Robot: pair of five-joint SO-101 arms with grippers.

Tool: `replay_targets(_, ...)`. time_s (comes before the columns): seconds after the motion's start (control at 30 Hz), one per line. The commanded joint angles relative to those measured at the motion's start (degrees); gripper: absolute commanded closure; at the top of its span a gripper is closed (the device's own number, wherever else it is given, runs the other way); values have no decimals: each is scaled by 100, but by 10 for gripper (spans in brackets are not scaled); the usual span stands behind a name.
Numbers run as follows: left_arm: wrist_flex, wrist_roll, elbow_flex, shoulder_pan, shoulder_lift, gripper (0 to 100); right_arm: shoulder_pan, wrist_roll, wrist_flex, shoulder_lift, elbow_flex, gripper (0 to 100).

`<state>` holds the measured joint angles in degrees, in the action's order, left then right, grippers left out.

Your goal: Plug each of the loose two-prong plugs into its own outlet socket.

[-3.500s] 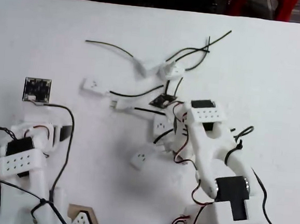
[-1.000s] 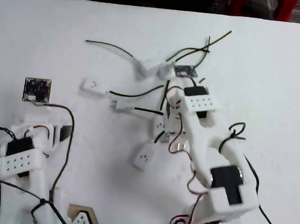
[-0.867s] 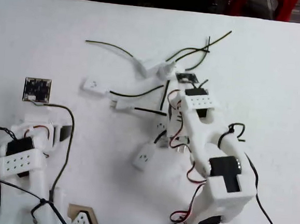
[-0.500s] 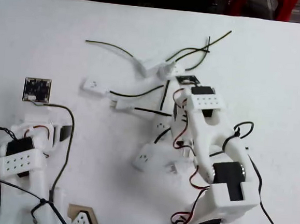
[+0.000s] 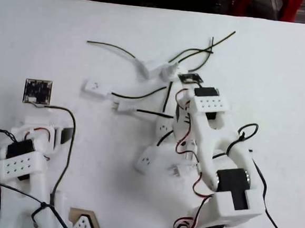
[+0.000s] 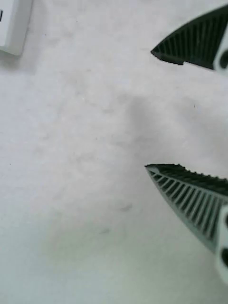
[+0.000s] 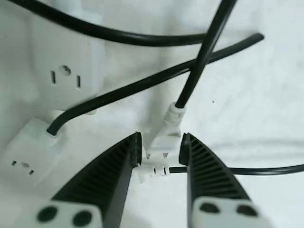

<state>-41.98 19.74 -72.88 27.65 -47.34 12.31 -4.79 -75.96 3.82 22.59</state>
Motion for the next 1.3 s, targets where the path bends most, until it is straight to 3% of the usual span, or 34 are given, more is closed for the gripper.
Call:
replay_targets(0.0,88,18,26,13,-136,669,189,-53,4,-207,-149,868)
replay_targets(0.27,79,18,26,13,-136,669,-84,-53,48,760,-202,868)
replay_targets(0.6,79,18,26,13,-136,669,-295,-316,13,804,-264,876)
replay_targets(0.73,79,18,26,13,-136,669,-233,-325,40,796,-290,988)
replay_targets(1.27,88,18,26,13,-136,669,382,-334,-84,189,-237,976)
